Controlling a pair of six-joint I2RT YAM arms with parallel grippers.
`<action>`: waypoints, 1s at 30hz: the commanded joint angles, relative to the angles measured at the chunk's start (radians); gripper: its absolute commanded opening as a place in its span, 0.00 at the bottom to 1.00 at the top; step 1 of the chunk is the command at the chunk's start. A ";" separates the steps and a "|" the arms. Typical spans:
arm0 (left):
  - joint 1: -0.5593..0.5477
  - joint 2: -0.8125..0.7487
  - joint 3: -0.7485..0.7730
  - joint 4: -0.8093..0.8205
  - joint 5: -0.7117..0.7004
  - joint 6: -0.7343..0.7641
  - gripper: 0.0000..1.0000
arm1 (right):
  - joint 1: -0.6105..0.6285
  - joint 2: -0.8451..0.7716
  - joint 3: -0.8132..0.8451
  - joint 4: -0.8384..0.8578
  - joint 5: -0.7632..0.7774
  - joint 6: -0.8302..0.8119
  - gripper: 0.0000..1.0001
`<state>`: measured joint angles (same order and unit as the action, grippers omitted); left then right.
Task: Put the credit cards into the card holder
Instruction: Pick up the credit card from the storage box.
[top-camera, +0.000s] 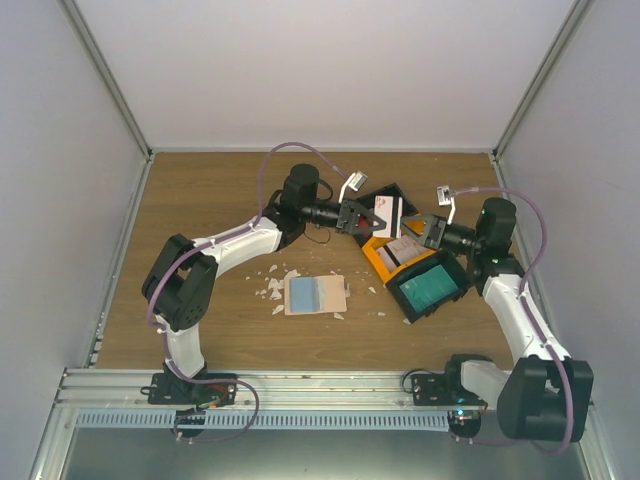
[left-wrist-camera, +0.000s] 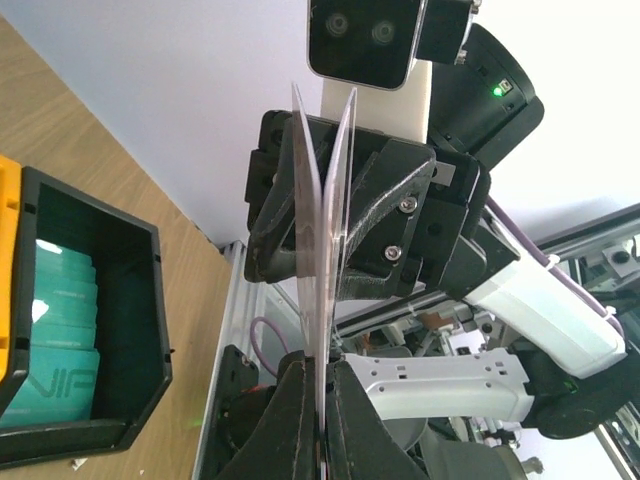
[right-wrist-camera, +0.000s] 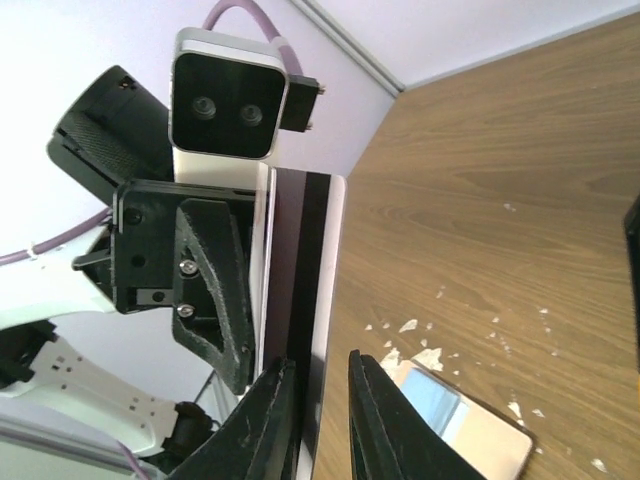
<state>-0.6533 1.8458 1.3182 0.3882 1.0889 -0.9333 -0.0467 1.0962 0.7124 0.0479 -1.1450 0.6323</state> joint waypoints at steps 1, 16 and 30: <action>-0.012 -0.027 0.010 0.108 0.050 -0.037 0.00 | 0.029 0.001 -0.007 0.146 -0.080 0.130 0.16; 0.035 -0.015 -0.068 0.206 0.035 -0.154 0.08 | 0.007 -0.025 0.096 0.109 0.012 0.335 0.00; 0.076 -0.049 -0.177 0.250 0.019 -0.158 0.01 | -0.040 0.012 0.198 -0.079 0.073 0.267 0.00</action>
<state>-0.5926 1.8397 1.1805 0.6167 1.1225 -1.0950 -0.0811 1.0985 0.8738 0.0185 -1.0931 0.9394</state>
